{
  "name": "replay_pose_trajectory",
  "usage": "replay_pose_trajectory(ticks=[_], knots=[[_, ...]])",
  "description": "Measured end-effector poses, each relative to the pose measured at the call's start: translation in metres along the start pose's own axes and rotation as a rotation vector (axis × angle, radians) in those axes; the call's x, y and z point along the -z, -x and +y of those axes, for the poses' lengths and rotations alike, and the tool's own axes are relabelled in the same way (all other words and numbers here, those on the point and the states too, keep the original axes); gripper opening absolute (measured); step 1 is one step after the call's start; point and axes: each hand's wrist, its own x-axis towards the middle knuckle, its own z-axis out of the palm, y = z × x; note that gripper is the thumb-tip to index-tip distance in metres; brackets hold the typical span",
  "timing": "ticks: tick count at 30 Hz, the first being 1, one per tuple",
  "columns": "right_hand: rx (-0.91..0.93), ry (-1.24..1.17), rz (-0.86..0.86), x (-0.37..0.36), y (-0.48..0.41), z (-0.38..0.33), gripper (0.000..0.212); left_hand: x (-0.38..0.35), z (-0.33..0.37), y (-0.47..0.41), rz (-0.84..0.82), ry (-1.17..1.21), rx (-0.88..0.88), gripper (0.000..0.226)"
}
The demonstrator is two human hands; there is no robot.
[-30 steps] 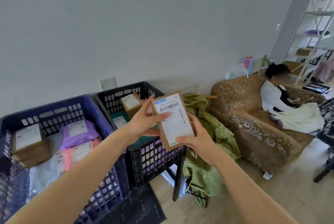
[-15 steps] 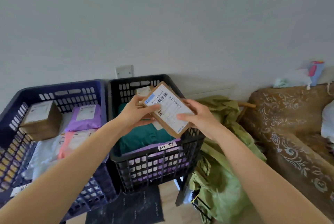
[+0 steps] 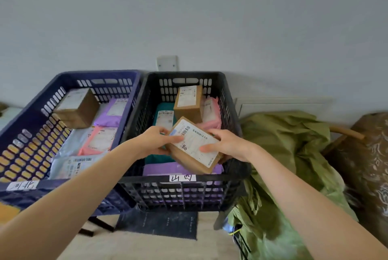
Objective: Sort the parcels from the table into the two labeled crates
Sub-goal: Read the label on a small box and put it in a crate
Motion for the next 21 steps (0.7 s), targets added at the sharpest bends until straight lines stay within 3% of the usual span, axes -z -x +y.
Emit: replay_pose_trajectory(ticks=[7, 11, 18, 21], knots=[[-0.138, -0.028, -0.127, 0.006, -0.02, 0.022, 0.048, -0.01, -0.003, -0.038, -0.078, -0.12, 0.094, 0.04], [-0.218, 0.056, -0.186, 0.005, -0.029, 0.029, 0.027, -0.02, 0.0, -0.061, -0.131, -0.202, 0.088, 0.032], [-0.305, 0.228, -0.098, 0.004, -0.045, 0.036, 0.027, -0.024, 0.003, -0.083, -0.194, -0.385, 0.118, 0.04], [-0.412, 0.223, -0.112, 0.008, -0.05, 0.028, 0.045, -0.018, 0.006, -0.081, -0.217, -0.436, 0.16, 0.05]])
